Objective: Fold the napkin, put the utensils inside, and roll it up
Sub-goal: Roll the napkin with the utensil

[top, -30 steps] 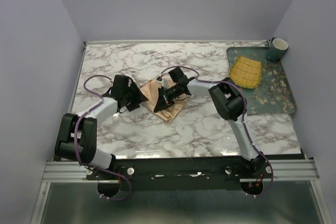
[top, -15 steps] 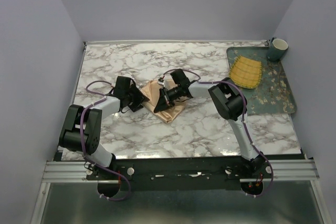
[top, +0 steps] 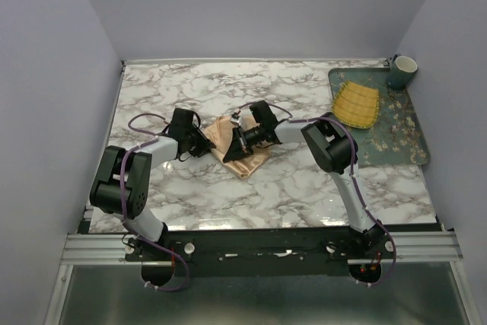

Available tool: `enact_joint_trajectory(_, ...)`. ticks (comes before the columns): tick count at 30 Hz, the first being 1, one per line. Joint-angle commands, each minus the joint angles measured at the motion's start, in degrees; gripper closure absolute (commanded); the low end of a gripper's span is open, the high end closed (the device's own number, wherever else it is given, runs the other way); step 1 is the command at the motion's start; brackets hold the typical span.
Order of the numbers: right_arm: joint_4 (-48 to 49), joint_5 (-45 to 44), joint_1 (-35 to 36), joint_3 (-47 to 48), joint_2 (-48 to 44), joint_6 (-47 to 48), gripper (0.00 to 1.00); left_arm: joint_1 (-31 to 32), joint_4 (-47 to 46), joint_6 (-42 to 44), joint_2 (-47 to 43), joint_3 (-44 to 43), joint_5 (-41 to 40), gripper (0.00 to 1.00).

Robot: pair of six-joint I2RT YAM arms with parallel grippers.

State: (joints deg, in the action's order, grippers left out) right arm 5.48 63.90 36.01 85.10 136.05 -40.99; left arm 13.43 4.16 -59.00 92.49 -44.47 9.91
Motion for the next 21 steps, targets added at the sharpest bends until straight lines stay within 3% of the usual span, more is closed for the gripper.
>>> enact_joint_trajectory(1, -1.34, 0.0, -0.41, -1.34, 1.68, 0.2, 1.0, 0.72, 2.43, 3.37, 1.21, -1.41, -3.93, 0.72)
enact_joint_trajectory(2, -2.21, -0.18, -0.33, -1.17, 1.59, 0.73, 1.0, 0.81, 2.6, 3.63, 1.2, -1.58, -4.02, 0.79)
enact_joint_trajectory(8, -15.21, -4.83, -0.41, 2.78, 0.62, 10.66, 0.99, 1.59, 4.71, 3.81, 0.68, -2.82, -4.9, 1.0)
enact_joint_trajectory(14, -31.03, -15.45, -0.06, 8.23, -2.8, 22.34, 0.92, 3.0, 7.96, 2.76, 0.67, -4.74, -5.86, 1.0)
enact_joint_trajectory(21, -40.19, -35.37, 3.62, 9.83, -11.49, 29.74, 0.56, 4.23, 13.23, -0.76, 2.43, -7.65, -4.99, 1.0)
